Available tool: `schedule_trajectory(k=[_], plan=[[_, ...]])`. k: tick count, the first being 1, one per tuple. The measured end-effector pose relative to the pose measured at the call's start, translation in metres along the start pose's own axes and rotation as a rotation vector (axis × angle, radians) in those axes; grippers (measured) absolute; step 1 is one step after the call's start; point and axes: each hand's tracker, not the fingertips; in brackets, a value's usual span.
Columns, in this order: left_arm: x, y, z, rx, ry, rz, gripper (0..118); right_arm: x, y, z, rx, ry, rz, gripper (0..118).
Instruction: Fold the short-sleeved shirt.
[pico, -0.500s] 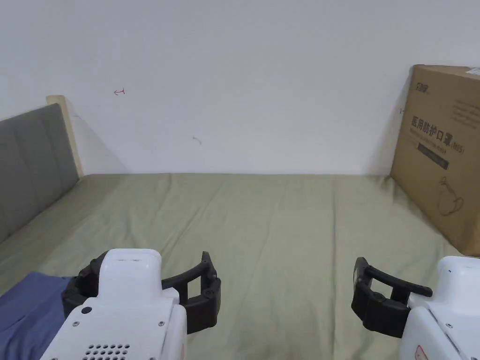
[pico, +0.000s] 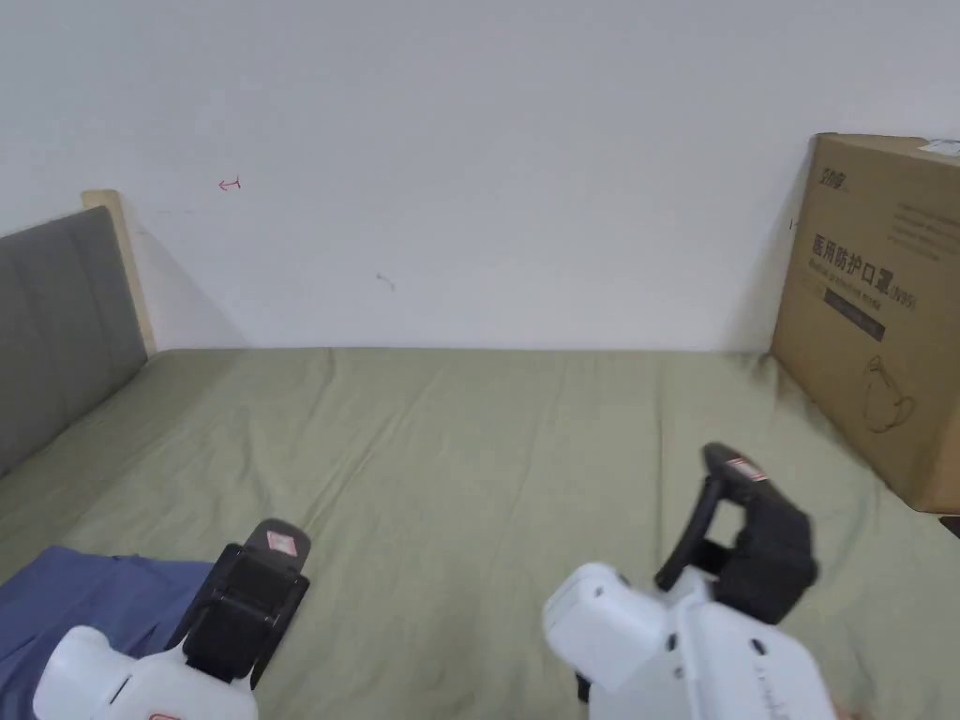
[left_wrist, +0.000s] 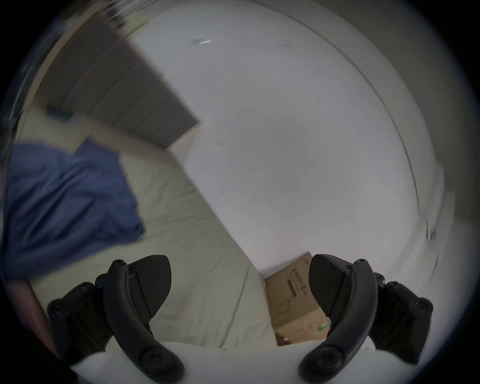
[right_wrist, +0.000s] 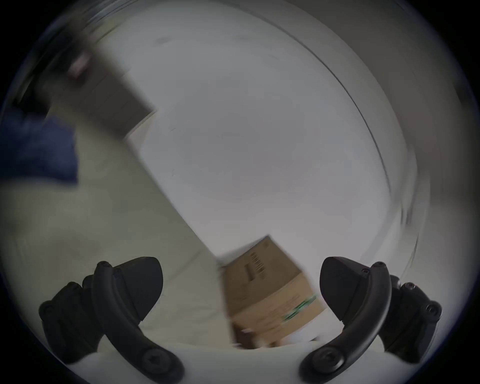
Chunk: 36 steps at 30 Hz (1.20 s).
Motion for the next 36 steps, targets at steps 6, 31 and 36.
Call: schedule_trajectory(k=[6,31,36], plan=[[0.016,0.000,-0.007,-0.067,0.045,-0.173,110,-0.015,-0.004,-0.013,-0.083,0.196,-0.273,118],[0.106,-0.030,0.025,0.062,0.023,-1.093,100,0.065,-0.038,0.019,-0.189,-0.004,-1.177,110],[0.097,-0.027,0.023,0.033,0.013,-1.098,1,0.069,-0.050,0.014,-0.194,0.038,-1.206,14]])
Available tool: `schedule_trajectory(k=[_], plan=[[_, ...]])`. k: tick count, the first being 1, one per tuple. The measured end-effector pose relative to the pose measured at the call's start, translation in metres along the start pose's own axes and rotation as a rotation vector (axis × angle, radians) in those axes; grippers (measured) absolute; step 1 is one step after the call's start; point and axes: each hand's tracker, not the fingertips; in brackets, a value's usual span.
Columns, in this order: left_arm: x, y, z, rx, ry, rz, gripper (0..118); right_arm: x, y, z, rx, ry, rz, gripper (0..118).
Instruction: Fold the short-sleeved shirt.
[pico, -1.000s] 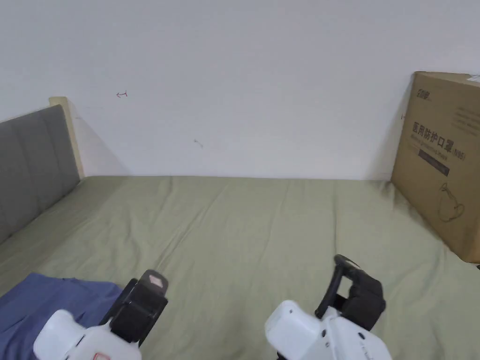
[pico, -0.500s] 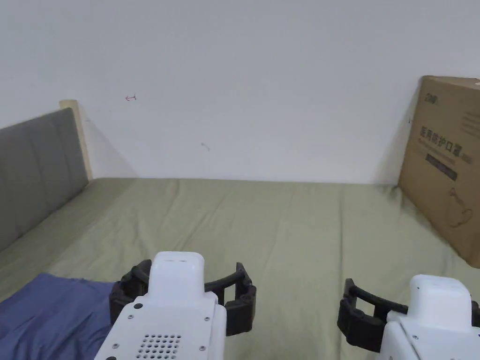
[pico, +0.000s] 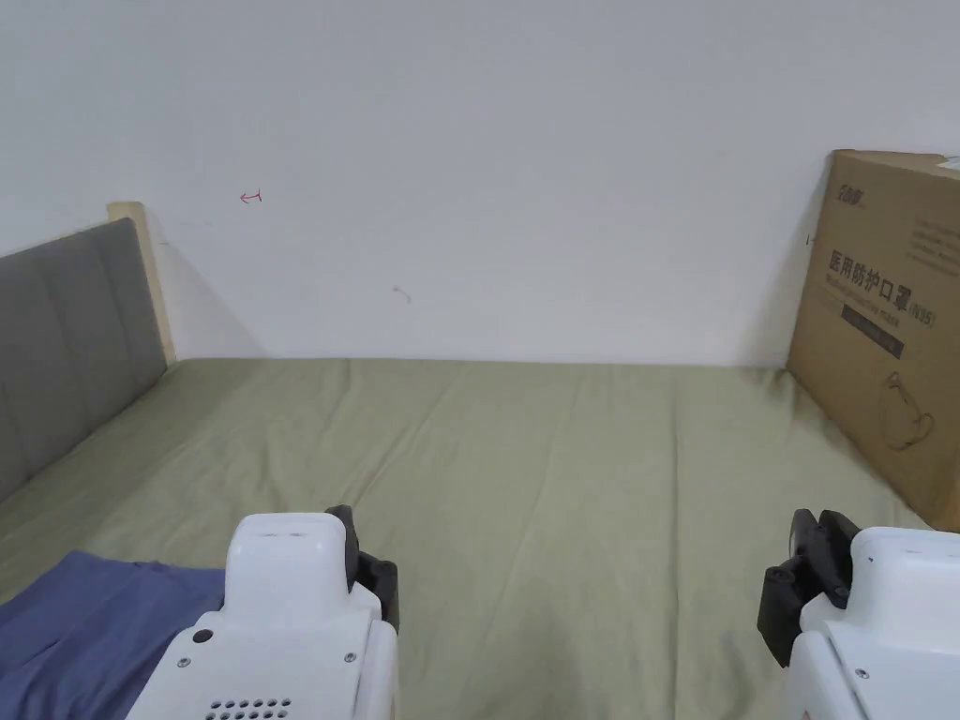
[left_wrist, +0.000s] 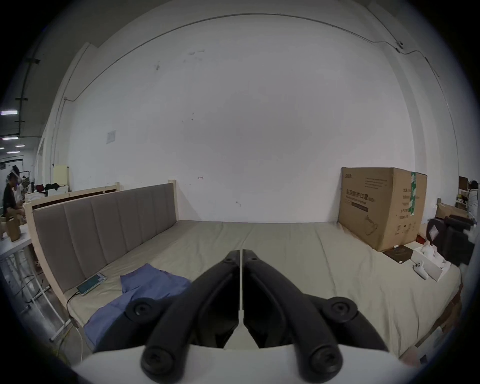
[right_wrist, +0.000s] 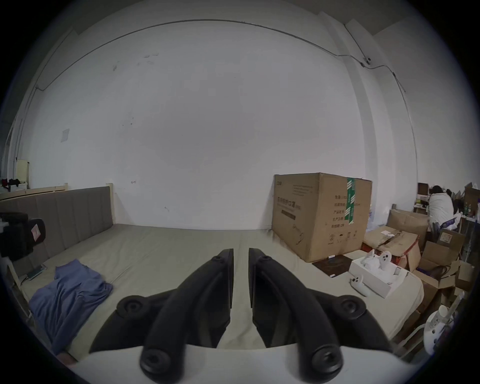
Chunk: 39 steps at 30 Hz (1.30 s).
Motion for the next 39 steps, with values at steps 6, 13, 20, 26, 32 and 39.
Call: schedule_trajectory(k=[6,13,20,26,32,39], plan=[[0.002,0.005,-0.001,-0.002,-0.015,0.014,0,0.000,0.003,0.000,0.026,-0.027,0.006,1],[0.003,0.008,-0.001,-0.002,-0.009,-0.005,0,0.002,0.004,-0.005,0.006,0.001,-0.006,0],[-0.043,0.013,0.012,-0.011,0.140,0.058,0,-0.050,0.016,-0.007,-0.005,0.176,0.027,0],[-0.109,0.016,0.049,-0.010,0.357,0.090,0,-0.117,0.019,-0.008,-0.023,0.398,0.022,0],[-0.142,0.015,0.058,-0.040,0.452,0.092,0,-0.155,0.012,-0.004,-0.046,0.539,0.036,0],[-0.173,-0.018,0.008,-0.246,0.384,0.207,0,-0.157,-0.010,-0.016,-0.119,0.568,0.078,0]])
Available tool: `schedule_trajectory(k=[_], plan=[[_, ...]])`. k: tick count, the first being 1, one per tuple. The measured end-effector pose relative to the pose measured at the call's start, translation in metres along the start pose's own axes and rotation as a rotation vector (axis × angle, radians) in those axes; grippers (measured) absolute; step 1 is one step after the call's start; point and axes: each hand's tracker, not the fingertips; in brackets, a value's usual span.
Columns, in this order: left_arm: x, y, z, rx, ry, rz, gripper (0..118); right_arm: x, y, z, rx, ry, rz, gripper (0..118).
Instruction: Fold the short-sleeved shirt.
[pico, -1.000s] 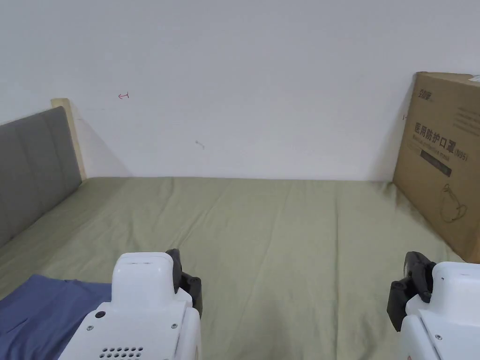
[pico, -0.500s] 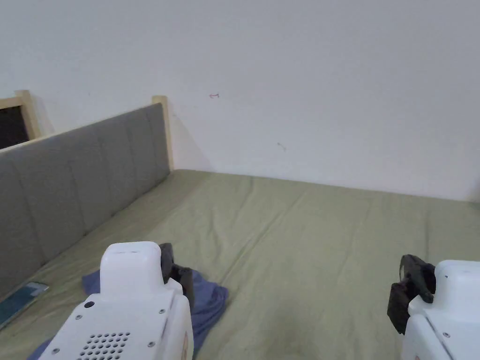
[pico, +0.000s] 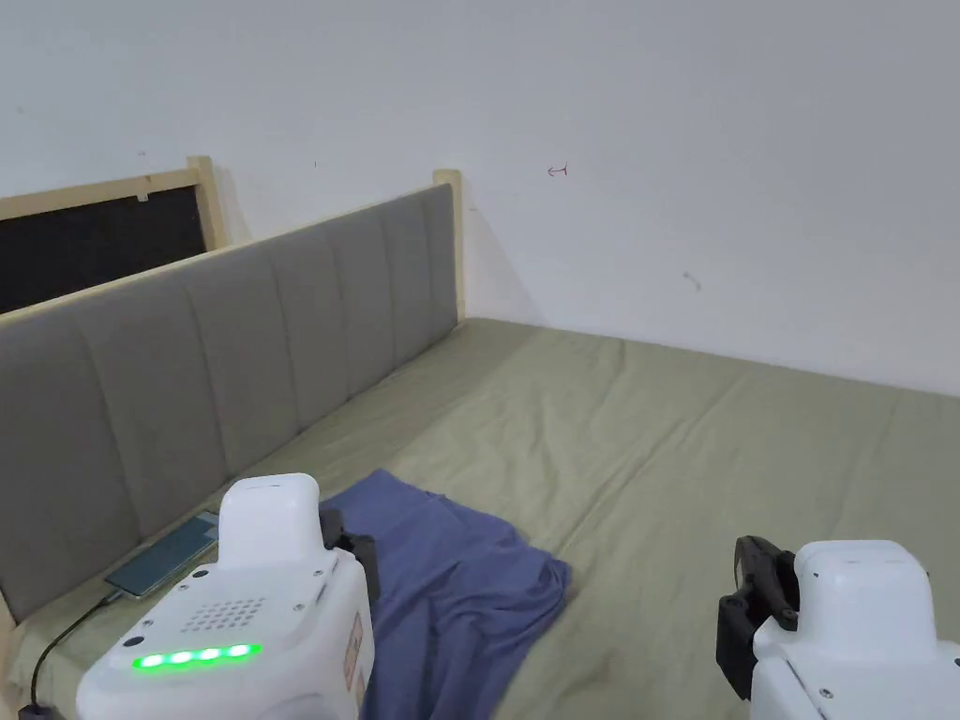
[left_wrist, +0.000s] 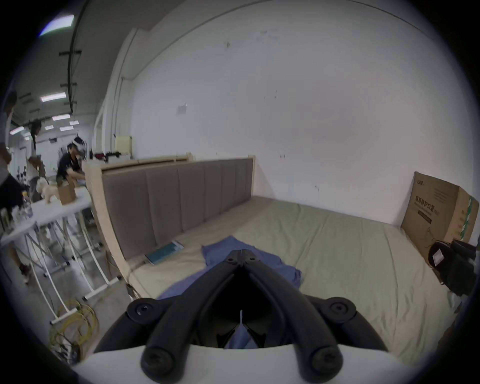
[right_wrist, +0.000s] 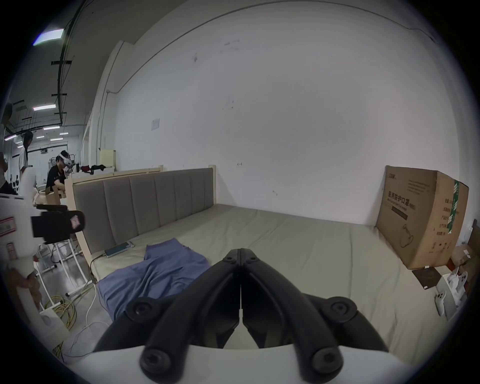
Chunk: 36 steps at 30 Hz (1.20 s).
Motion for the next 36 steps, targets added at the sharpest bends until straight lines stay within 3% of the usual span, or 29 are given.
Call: schedule_trajectory(k=[3,4,5,8,9,11,15,19,21,23,24,25,27,28,31,36], plan=[[-0.005,-0.017,-0.049,-0.087,0.003,-0.020,0,0.006,-0.010,-0.009,-0.045,-0.004,-0.005,0],[-0.007,-0.024,-0.067,-0.117,0.009,-0.031,5,0.009,-0.013,-0.013,-0.062,-0.006,-0.009,0],[-0.008,-0.031,-0.086,-0.161,0.005,-0.041,31,0.011,-0.015,-0.017,-0.076,-0.008,-0.017,0],[-0.010,-0.050,-0.142,-0.355,-0.051,-0.022,59,0.007,-0.017,-0.022,-0.111,-0.011,-0.039,0],[-0.009,-0.056,-0.159,-0.391,-0.063,-0.032,85,0.009,-0.019,-0.025,-0.124,-0.014,-0.042,0],[-0.003,-0.068,-0.188,-0.427,-0.051,-0.054,112,0.019,-0.027,-0.037,-0.152,-0.028,-0.040,0],[0.007,-0.096,-0.246,-0.582,-0.050,-0.111,110,0.031,-0.041,-0.059,-0.225,-0.061,-0.042,0],[0.012,-0.132,-0.275,-0.774,-0.126,-0.063,110,0.046,-0.055,-0.077,-0.288,-0.069,-0.100,0],[0.023,-0.139,-0.269,-0.667,-0.060,-0.195,109,0.054,-0.061,-0.086,-0.320,-0.069,-0.149,0],[0.025,-0.129,-0.269,-0.697,-0.044,-0.150,107,0.058,-0.066,-0.090,-0.336,-0.074,-0.171,0],[0.022,-0.121,-0.266,-0.687,-0.045,-0.140,100,0.061,-0.070,-0.092,-0.344,-0.074,-0.182,0],[0.020,-0.114,-0.262,-0.679,-0.034,-0.127,85,0.062,-0.072,-0.093,-0.352,-0.077,-0.189,0],[0.014,-0.105,-0.264,-0.683,-0.022,-0.072,14,0.064,-0.076,-0.093,-0.366,-0.080,-0.197,0],[0.009,-0.108,-0.269,-0.726,-0.051,-0.025,6,0.065,-0.078,-0.092,-0.373,-0.084,-0.202,0],[0.004,-0.108,-0.268,-0.720,-0.065,-0.030,6,0.070,-0.081,-0.089,-0.381,-0.081,-0.225,0],[0.002,-0.084,-0.256,-0.711,-0.216,0.136,6,0.088,-0.079,-0.078,-0.362,-0.112,-0.261,0]])
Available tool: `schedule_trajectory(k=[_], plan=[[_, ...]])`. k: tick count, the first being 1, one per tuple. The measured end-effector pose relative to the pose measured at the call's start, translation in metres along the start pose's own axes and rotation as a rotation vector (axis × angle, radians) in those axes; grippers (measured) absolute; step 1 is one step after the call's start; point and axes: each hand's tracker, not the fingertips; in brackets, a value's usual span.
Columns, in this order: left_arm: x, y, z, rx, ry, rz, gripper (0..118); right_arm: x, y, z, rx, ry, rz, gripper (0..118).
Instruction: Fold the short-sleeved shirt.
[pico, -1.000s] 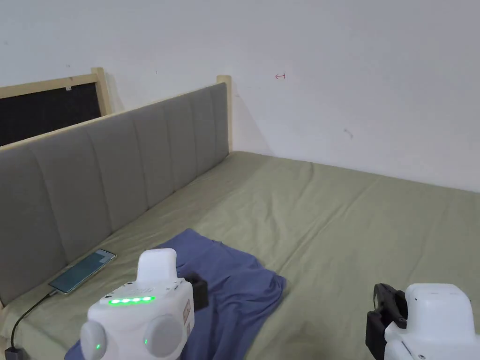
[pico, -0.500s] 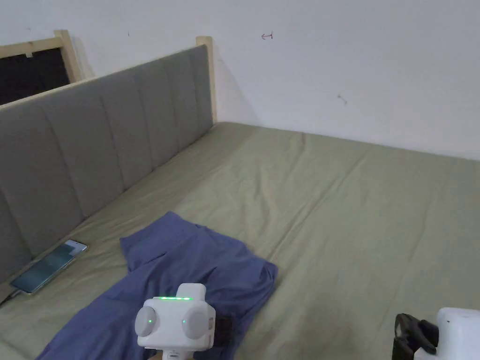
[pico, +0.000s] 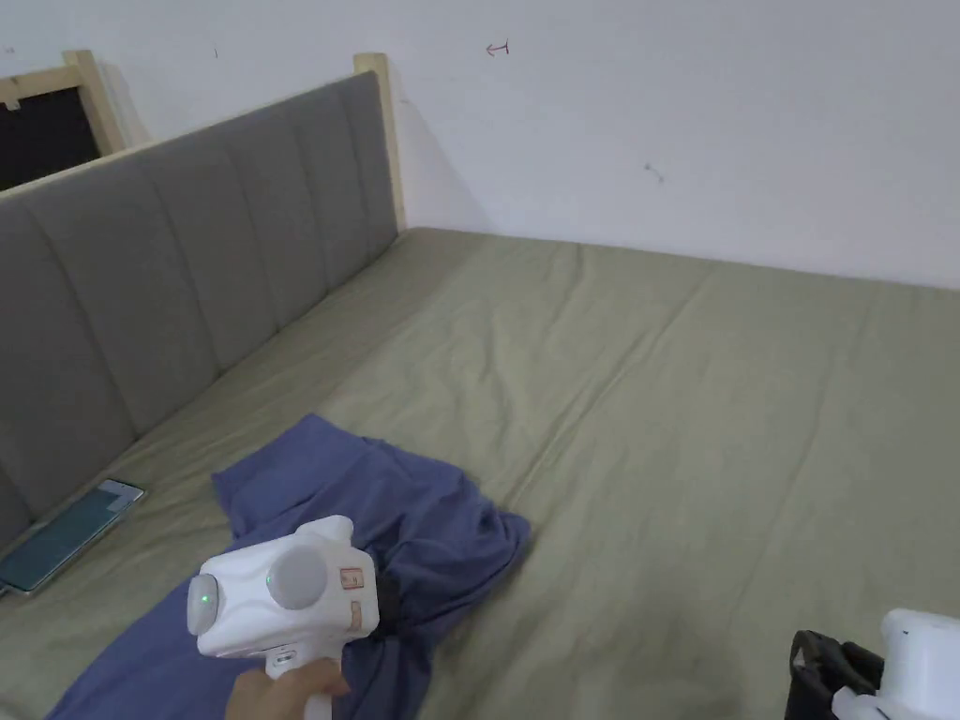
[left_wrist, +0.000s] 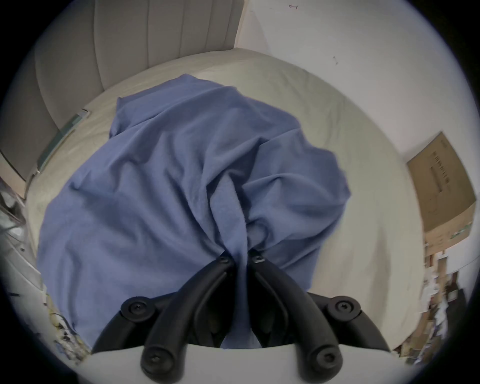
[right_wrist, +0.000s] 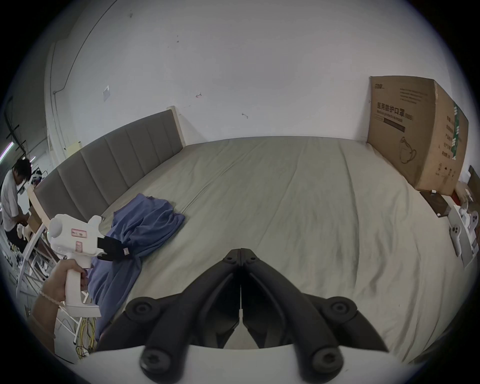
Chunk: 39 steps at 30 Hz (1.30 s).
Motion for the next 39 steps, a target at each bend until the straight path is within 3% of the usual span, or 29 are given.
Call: schedule_trajectory(k=[4,8,12,17,22,27,32,33,34,36,37,39], plan=[[0.048,0.013,0.018,0.041,0.055,-0.155,6,0.018,0.009,0.016,0.034,-0.037,-0.032,0],[0.112,0.020,0.036,0.065,-0.169,-0.155,6,0.046,0.019,0.036,0.089,-0.092,-0.076,0],[0.221,0.010,0.049,0.086,-0.265,-0.380,6,0.079,0.031,0.068,0.160,-0.190,-0.125,0],[0.348,-0.052,0.061,0.011,-0.606,-0.527,6,0.125,0.038,0.118,0.244,-0.324,-0.178,0],[0.434,-0.156,0.055,-0.160,-0.750,-0.704,6,0.162,0.032,0.169,0.294,-0.460,-0.260,0],[0.449,-0.244,-0.004,-0.337,-0.659,-0.800,6,0.198,0.009,0.187,0.287,-0.515,-0.367,0],[0.437,-0.280,-0.044,-0.408,-0.516,-0.858,9,0.200,-0.003,0.178,0.230,-0.521,-0.334,0],[0.437,-0.275,-0.041,-0.410,-0.526,-0.856,16,0.199,-0.004,0.174,0.216,-0.521,-0.328,0],[0.437,-0.271,-0.040,-0.413,-0.536,-0.846,32,0.198,-0.003,0.170,0.207,-0.517,-0.326,0],[0.436,-0.258,-0.029,-0.397,-0.566,-0.827,98,0.195,-0.002,0.163,0.195,-0.489,-0.339,0],[0.434,-0.246,-0.021,-0.351,-0.588,-0.803,116,0.193,-0.001,0.160,0.194,-0.475,-0.341,0],[0.430,-0.227,-0.011,-0.326,-0.569,-0.795,115,0.191,0.002,0.154,0.185,-0.459,-0.330,0]])
